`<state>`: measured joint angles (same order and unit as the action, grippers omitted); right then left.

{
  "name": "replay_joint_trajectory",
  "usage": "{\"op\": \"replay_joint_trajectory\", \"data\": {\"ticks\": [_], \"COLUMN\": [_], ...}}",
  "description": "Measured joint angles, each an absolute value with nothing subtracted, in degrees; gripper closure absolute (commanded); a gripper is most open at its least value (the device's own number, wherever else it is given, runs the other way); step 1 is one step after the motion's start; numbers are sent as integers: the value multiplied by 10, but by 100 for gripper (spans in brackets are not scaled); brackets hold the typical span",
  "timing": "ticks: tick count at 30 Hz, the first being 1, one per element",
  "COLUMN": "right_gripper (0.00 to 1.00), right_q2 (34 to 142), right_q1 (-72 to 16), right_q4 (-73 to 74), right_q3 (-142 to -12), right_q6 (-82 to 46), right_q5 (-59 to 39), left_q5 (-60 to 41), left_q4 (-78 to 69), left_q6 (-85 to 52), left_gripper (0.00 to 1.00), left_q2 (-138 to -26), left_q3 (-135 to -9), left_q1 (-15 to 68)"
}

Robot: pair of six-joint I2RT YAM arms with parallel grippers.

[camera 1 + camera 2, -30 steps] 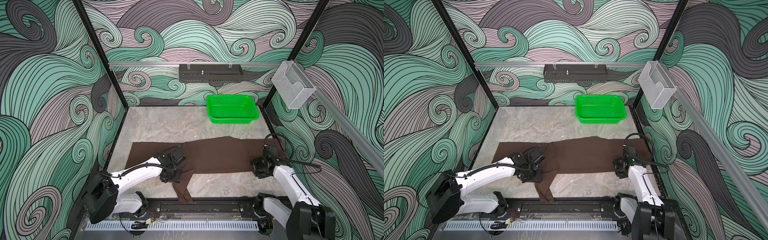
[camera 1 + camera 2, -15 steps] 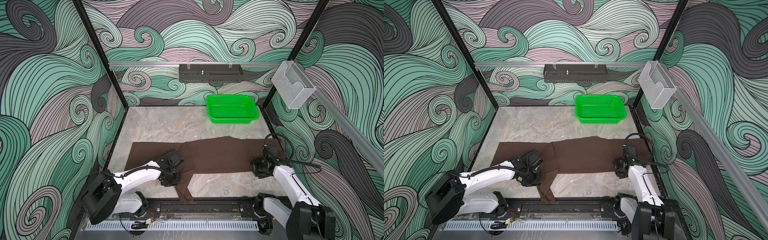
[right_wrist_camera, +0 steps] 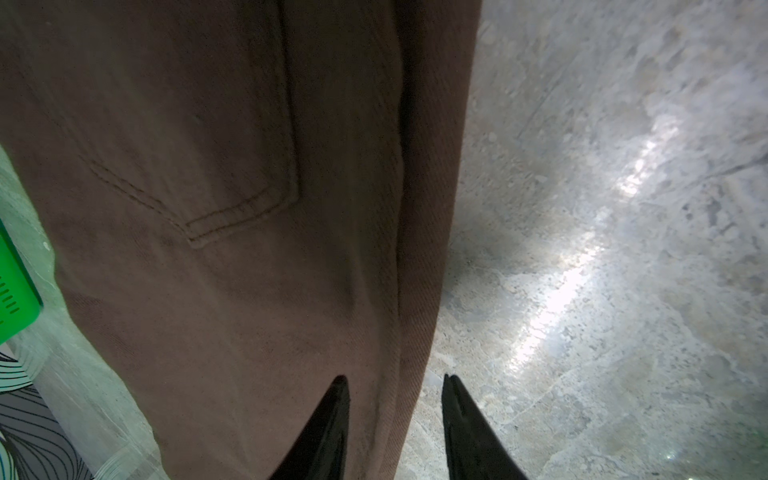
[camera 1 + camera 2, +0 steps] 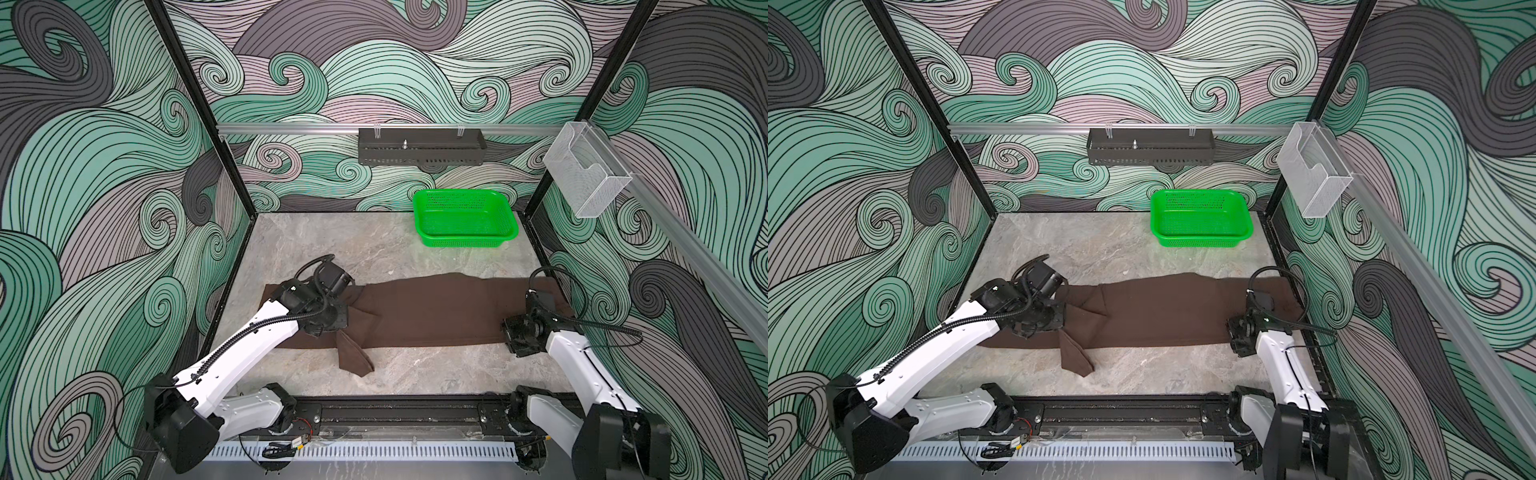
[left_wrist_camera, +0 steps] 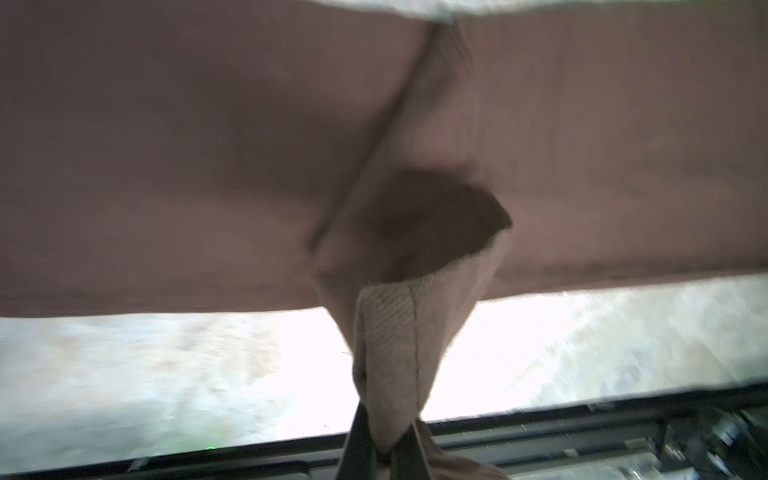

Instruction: Fold and stack the trousers

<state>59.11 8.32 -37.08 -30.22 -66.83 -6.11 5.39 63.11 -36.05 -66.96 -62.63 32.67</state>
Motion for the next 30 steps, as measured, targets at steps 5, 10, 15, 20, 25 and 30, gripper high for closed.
{"op": "replay_joint_trajectory", "data": {"ticks": [5,10,15,20,25,30], "right_gripper": [61,61,61,61,61,61], "right_q2": [597,611,630,649,664,675], "right_q1": [83,83,83,83,83,83], "right_q4": [-369,-363,-352,-342,-330,-322], "right_q3": [-302,-301,-301,-301,-301,-301], "right_q6": [-668,-668,-668,-666,-666,-666], "right_q5": [-61,-61,-61,-59,-54,-54], "left_q5": [109,151,178,192,209,218], "left_q4": [674,671,657,667,682,697], "left_q6": [-274,-197,-144,-122,-116,-111], "left_gripper": [99,100,99,99,98,81], "left_q2": [-698,-747,-814,-922,-985,-1015], "left_q3": [-668,-708,-735,-799,-818,-839], "left_q1": [217,110,26,-20,-50,-83]}}
